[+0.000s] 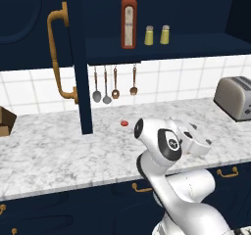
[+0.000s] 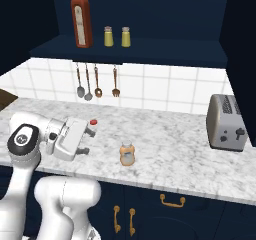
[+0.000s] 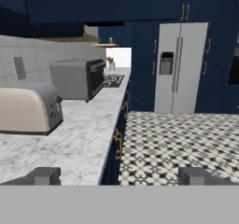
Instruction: Put the shaker and condiment bottle from the counter next to their counterparts in the cabinet.
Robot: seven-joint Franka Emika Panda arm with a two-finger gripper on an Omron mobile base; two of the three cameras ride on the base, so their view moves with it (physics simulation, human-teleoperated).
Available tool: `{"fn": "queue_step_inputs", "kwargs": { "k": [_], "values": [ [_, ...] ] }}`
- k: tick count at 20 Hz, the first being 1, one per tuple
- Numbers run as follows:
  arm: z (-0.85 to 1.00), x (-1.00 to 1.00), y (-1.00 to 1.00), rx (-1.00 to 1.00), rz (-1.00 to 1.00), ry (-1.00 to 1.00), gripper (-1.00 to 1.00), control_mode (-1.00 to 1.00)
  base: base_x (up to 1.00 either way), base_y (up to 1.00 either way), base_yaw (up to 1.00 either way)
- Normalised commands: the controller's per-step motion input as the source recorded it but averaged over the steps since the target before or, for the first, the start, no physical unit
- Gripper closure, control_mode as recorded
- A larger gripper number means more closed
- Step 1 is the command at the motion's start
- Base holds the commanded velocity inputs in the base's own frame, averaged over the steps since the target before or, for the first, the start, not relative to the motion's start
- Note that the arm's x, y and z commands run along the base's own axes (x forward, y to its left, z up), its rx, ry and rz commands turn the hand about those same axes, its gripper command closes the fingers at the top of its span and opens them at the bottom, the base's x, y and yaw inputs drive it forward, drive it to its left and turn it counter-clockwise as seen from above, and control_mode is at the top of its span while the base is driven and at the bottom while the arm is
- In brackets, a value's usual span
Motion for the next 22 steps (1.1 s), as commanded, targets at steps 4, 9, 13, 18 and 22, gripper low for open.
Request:
{"fn": "queue_step_inputs", "kwargs": {
  "k": [4, 9, 13, 18, 22],
  "values": [
    [-0.53, 0.11, -0.1, -0.01, 0.15, 0.0, -1.0, -1.0, 0.0, 0.0, 0.0],
    [-0.48, 0.12, -0.1, -0.02, 0.1, 0.0, -1.0, -1.0, 0.0, 0.0, 0.0],
    [-0.54, 0.23, -0.22, 0.0, 0.14, 0.0, -1.0, -1.0, 0.0, 0.0, 0.0],
    [-0.44, 0.2, -0.22, 0.0, 0.15, 0.0, -1.0, -1.0, 0.0, 0.0, 0.0],
    [-0.63, 0.02, -0.16, -0.02, 0.11, 0.0, -1.0, -1.0, 0.0, 0.0, 0.0]
  ]
}}
